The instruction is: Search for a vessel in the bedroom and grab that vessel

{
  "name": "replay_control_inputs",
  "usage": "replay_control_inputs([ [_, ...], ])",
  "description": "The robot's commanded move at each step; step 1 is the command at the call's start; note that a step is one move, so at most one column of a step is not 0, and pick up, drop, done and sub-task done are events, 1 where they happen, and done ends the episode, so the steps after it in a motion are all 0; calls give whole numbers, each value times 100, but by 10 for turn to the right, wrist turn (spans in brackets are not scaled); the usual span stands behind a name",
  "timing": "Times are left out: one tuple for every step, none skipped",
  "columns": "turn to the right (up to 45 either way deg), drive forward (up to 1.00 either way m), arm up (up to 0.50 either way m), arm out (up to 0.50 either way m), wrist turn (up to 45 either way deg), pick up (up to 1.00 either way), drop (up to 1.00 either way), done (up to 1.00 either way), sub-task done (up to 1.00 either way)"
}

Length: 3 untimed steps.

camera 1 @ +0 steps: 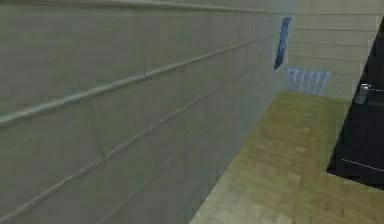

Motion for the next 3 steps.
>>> replay_control_inputs([
  [270, 0, 0, 0, 0, 0, 0, 0, 0],
  [0, 40, 0, 0, 0, 0, 0, 0, 0],
  [180, 0, 0, 0, 0, 0, 0, 0, 0],
])
